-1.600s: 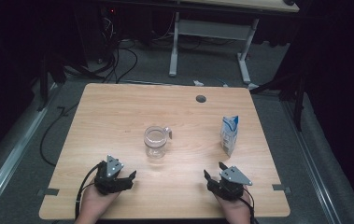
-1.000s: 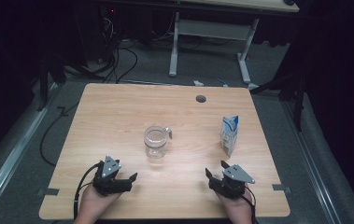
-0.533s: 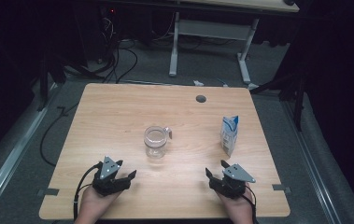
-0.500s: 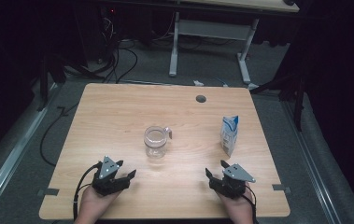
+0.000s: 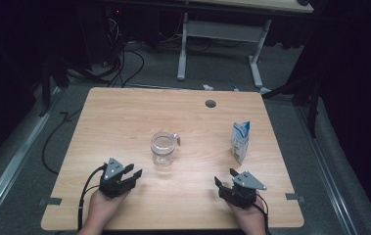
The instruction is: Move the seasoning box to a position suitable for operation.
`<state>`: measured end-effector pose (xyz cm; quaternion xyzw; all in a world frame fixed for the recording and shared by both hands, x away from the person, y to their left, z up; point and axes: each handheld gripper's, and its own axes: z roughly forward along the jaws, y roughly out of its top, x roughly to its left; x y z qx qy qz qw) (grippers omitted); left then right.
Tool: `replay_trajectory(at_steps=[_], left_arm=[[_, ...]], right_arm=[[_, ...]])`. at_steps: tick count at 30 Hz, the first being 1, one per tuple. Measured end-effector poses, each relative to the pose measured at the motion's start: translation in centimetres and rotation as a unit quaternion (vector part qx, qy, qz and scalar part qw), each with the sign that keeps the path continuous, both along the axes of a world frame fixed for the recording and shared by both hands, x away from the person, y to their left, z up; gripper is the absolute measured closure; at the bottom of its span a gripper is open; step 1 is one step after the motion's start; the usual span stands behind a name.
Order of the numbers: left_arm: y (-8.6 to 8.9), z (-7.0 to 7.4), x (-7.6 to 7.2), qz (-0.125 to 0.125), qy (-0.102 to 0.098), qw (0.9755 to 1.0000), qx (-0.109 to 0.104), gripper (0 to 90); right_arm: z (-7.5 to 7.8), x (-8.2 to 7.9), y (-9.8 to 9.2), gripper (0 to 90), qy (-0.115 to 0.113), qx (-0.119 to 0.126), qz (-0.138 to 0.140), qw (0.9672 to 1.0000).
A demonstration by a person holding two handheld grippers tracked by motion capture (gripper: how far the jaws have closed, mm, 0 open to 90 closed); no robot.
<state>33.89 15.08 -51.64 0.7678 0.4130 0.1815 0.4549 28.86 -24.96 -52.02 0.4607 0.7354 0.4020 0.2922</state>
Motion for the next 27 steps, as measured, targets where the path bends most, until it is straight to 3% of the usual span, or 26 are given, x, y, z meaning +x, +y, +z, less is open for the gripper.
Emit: replay_trajectory(at_steps=[3, 4, 7, 9, 15, 22, 27], left_arm=[[-0.3, 0.3, 1.1, 0.011, -0.003, 0.9999, -0.006, 67.9], [-0.7, 0.6, 1.9, 0.018, -0.011, 0.9998, -0.007, 75.5], [-1.0, 1.0, 2.7, 0.023, -0.012, 0.9995, -0.018, 82.5], [-1.6, 1.7, 4.1, 0.033, -0.027, 0.9987, -0.025, 89.1], [-3.0, 2.3, 5.9, 0.03, -0.042, 0.9986, -0.007, 90.0], [-3.8, 2.7, 8.5, 0.031, -0.048, 0.9983, -0.009, 90.0], [-4.1, 2.9, 9.3, 0.022, -0.052, 0.9983, -0.016, 90.0]], right_arm=[[0.0, 0.0, 0.0, 34.0, -0.001, 0.0, 0.001, 1.0], [0.0, 0.0, 0.0, 33.9, -0.002, -0.002, 0.002, 1.0], [0.1, 0.0, -0.1, 33.9, -0.002, 0.0, 0.003, 1.0], [0.1, -0.1, -0.1, 33.9, -0.004, 0.001, 0.002, 1.0], [0.2, -0.2, -0.1, 33.8, -0.003, 0.002, 0.002, 1.0], [0.2, -0.1, 0.0, 33.6, -0.001, 0.0, 0.006, 1.0], [0.1, -0.2, 0.1, 33.6, 0.0, -0.002, 0.007, 1.0]])
